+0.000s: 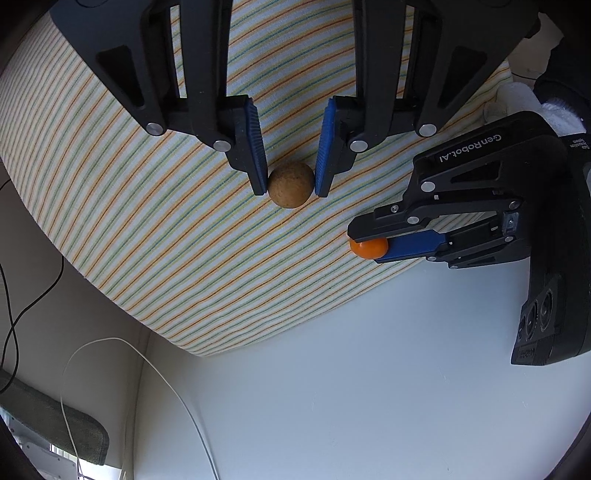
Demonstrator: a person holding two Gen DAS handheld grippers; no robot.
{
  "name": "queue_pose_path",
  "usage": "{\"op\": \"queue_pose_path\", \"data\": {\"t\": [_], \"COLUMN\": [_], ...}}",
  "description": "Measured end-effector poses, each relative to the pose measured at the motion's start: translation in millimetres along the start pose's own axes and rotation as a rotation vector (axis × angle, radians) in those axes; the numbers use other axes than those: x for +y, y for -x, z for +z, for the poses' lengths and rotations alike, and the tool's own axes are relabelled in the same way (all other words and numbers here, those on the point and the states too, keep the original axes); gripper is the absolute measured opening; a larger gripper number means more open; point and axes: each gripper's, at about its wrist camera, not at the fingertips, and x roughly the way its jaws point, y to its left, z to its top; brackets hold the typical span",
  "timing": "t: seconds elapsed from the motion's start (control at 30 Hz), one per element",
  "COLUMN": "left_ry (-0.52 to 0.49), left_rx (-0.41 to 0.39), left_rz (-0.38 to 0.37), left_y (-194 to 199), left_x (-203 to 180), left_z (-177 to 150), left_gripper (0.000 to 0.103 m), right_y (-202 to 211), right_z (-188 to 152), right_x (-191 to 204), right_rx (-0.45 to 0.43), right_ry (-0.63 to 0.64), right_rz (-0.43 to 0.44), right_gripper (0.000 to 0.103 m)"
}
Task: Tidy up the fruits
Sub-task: 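Close the left gripper on the tangerine while the right gripper closes on the kiwi, then carry the tangerine and kiwi over the plate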
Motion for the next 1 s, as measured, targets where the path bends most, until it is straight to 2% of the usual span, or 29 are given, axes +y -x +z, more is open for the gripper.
{"op": "queue_pose_path", "data": {"t": [0.5,1.0], "left_ry": [-0.062,-0.139], "left_rx": [-0.089,-0.119], "left_rz": [-0.071,-0.189], "left_y": [42,53], "left_x": [-49,-124], "left_z": [7,10], "left_gripper": [0.026,0.026], "right_y": [65,149], "right_z": [-22,-57], "right_x": [-14,-49], "right_rx": [-0.084,-0.190], "right_ry": [-0.038,-0.117], "right_rz": [-0.024,-0.086], "right_gripper": [0.027,0.027]}}
